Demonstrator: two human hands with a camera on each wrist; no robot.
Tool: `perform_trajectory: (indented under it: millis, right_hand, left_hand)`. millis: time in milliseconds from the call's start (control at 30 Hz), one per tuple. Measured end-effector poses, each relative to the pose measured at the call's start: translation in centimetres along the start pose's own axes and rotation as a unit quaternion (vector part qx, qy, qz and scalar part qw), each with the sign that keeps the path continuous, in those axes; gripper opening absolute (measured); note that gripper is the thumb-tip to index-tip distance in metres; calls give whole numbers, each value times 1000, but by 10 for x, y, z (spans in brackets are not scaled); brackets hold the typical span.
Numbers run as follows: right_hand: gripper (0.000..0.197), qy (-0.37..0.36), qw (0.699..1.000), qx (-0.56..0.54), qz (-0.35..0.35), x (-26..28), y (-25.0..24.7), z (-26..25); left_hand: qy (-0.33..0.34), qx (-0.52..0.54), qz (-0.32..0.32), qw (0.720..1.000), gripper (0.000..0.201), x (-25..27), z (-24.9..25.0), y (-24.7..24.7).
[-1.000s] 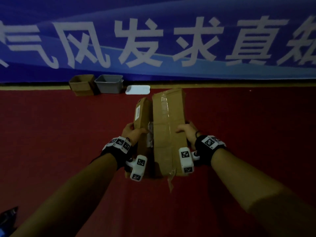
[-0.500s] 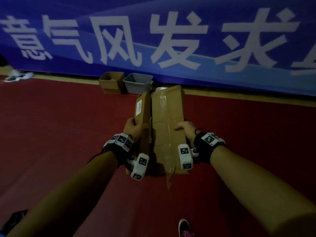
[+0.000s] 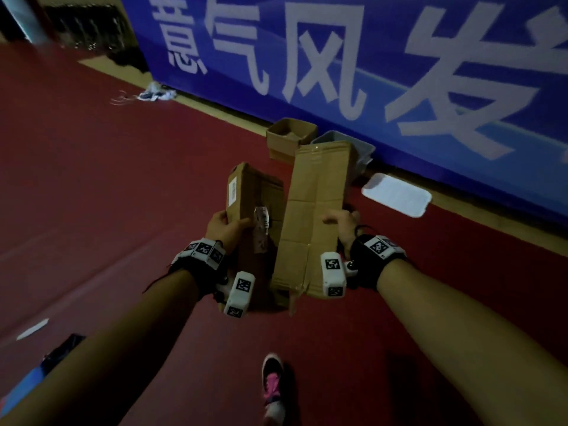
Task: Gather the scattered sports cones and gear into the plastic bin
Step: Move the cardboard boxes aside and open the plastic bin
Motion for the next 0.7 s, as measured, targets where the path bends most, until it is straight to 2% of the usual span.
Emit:
perform_trajectory:
  millis: [33,100,167,233,300,367,500,567,633,700]
  right_hand:
    - [19,-1,1000,-2,6,-27,13,-10]
    - [17,17,1000,-9,24,-89,37,-28]
    - [28,18,999,-10,30,-147,62,-49]
    - [51,15,999,-18,30,-201,81,-67]
    - [67,35,998,-23,40,-265,93,-80]
    - [72,55,996,-38,55,-303,101,-101]
    - [64,40,996,-38,77,-408,120,-148]
    - [45,39,995,-30,83,-448,126,-163]
    - [25,30,995,-33,90,-515,137,-180]
    - [38,17,996,-8,92,-580,150,-194]
  left_hand:
    - [-4,11,8,1000,52,-32,1,2]
    - [-23,23,19,999,58,-102,6,4]
    - [-46,10,16,999,50,-169,13,4]
    - [-41,-9,13,999,37,-231,29,6]
    - [-40,-14,22,999,42,-297,51,14]
    - [-31,-13,14,999,46,-350,72,30]
    - [-11,-15,-8,1000,43,-467,105,85]
    - [-14,-11,-19,1000,44,-505,111,105]
    - [-17,-10,-17,1000,43,-566,119,129]
    - [-18,-14,-8,1000,42,-618,133,141]
Point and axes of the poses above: each hand's wrist, its own x-axis away from the middle knuckle, its own y-axis out of the palm, z = x × y, the point moved 7 cm from there along -x, towards the middle knuckle, and after that the axes turned 4 degrees about y, right-handed, at the moved point
